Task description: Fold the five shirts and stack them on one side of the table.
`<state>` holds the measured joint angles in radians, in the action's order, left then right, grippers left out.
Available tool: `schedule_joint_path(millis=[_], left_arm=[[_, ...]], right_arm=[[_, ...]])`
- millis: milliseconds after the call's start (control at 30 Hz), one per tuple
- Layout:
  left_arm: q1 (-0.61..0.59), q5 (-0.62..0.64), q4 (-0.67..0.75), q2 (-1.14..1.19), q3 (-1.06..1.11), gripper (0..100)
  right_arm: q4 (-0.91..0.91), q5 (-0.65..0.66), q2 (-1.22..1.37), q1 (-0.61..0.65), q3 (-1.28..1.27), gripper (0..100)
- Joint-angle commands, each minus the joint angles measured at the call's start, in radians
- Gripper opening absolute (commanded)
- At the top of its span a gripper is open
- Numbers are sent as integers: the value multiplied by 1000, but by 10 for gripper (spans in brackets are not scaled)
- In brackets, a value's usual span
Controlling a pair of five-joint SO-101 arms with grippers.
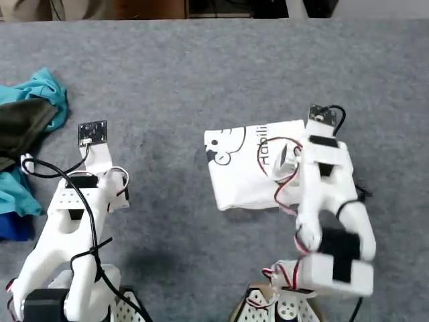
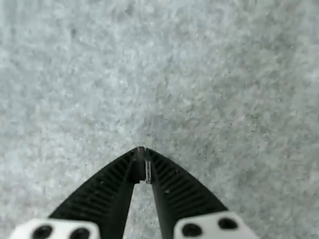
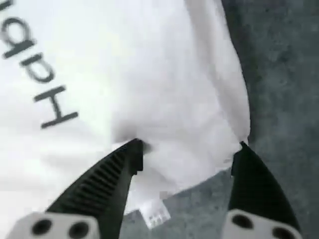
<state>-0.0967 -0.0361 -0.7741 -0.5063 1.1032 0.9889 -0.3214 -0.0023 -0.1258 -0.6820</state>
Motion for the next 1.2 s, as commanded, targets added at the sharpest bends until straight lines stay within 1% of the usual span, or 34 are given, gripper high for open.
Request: schedule_joint_path(millis=[0,100,133,167,300,333,367,433,500,600,733,833,1000,1167], left_arm=[[-6,-6,18,-25,0,19],[-6,-6,18,-25,0,19],[-6,-6,18,-25,0,19],[-6,-6,20,-25,0,19],[-6,-6,20,-25,0,19],[-6,-6,20,-25,0,19],[-6,-6,20,-25,0,19],[-6,-6,20,-25,0,19],[-6,-6,20,-25,0,19],[-6,-6,20,-25,0,19],[-6,-6,20,-25,0,19],[-8,-6,20,-24,0,19],[-37,-6,20,-24,-2,19],[-37,-6,20,-24,-2,19]], right_arm=[[-31,-12,120,-27,84,292],[-31,-12,173,-25,114,291],[-29,-12,176,-25,116,277],[-29,-2,174,-24,117,246],[-32,78,173,-24,119,50],[-32,94,177,-24,119,14],[-32,110,179,-24,119,0],[-31,117,173,-25,117,13],[-15,117,171,-31,125,4],[74,115,171,-30,193,2],[209,121,171,-50,367,2],[253,130,179,-90,535,2],[245,203,182,-170,756,2],[215,305,252,-274,898,2]])
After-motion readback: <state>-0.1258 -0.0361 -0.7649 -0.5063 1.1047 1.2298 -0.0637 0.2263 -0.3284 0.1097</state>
